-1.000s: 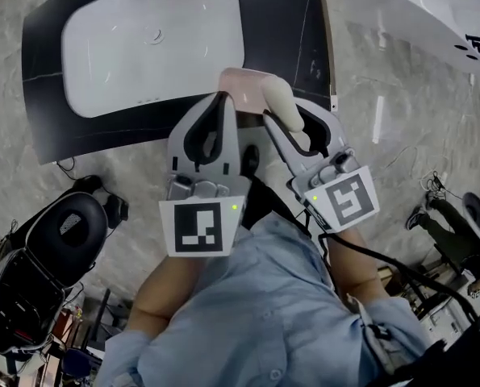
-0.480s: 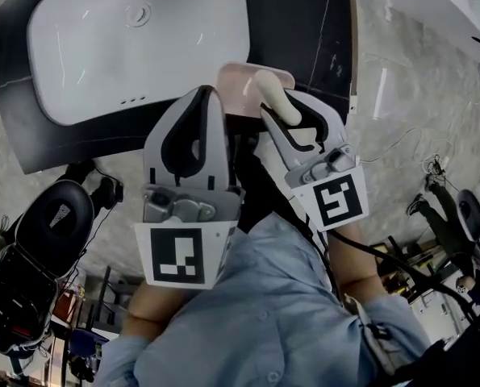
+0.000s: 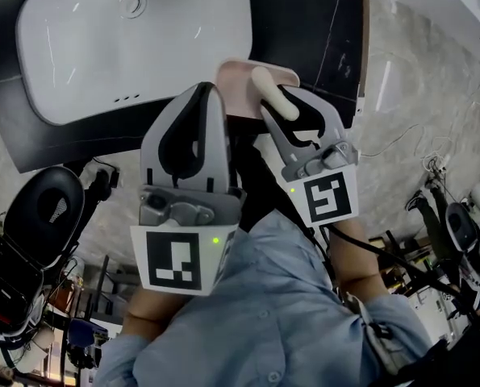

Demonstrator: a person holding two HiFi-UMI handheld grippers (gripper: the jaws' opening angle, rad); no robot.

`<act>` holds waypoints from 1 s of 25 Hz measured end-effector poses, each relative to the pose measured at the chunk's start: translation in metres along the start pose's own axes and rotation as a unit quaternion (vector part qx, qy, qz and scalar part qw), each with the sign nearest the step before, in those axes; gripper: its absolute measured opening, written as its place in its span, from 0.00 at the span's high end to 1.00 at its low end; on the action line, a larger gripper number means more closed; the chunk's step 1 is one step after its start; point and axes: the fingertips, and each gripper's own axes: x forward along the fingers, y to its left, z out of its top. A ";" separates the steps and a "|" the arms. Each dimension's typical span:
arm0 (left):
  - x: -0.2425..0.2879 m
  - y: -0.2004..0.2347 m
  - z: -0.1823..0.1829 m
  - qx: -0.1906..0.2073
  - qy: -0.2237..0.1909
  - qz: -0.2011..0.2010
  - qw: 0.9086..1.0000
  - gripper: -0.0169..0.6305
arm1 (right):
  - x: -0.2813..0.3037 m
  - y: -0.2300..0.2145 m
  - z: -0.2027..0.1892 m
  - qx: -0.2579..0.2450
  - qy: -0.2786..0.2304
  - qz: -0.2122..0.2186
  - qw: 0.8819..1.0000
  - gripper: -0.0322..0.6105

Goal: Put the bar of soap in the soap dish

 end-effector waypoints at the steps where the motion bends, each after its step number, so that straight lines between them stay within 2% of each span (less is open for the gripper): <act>1: 0.000 0.001 0.000 0.000 0.000 0.001 1.000 0.96 | 0.000 0.001 0.000 -0.001 0.001 0.004 1.000 0.77; 4: -0.001 0.000 0.001 0.002 -0.002 0.002 1.000 0.96 | -0.002 0.007 -0.002 -0.004 0.007 0.020 1.000 0.72; 9: -0.005 -0.004 0.005 0.006 -0.005 0.001 1.000 0.96 | -0.009 0.014 -0.003 -0.010 0.013 0.033 0.999 0.69; 25: -0.030 0.005 0.017 0.028 -0.034 0.043 0.998 0.96 | -0.032 0.024 -0.002 -0.032 -0.001 0.042 0.999 0.69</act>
